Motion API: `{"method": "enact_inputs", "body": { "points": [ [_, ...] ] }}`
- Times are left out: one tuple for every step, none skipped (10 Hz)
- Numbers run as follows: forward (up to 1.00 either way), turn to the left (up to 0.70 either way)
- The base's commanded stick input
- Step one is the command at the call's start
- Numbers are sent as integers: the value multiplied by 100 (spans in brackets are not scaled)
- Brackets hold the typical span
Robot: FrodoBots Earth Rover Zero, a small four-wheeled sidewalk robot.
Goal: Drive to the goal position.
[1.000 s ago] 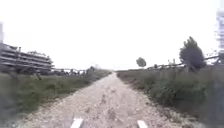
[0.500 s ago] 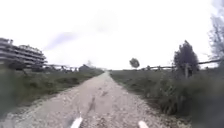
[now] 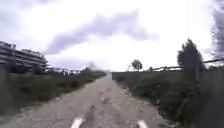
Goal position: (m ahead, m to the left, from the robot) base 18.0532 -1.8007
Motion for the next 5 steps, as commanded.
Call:
{"method": "enact_inputs", "body": {
  "points": [
    [70,0],
    [70,0],
    [70,0],
    [70,0],
    [70,0]
  ]
}}
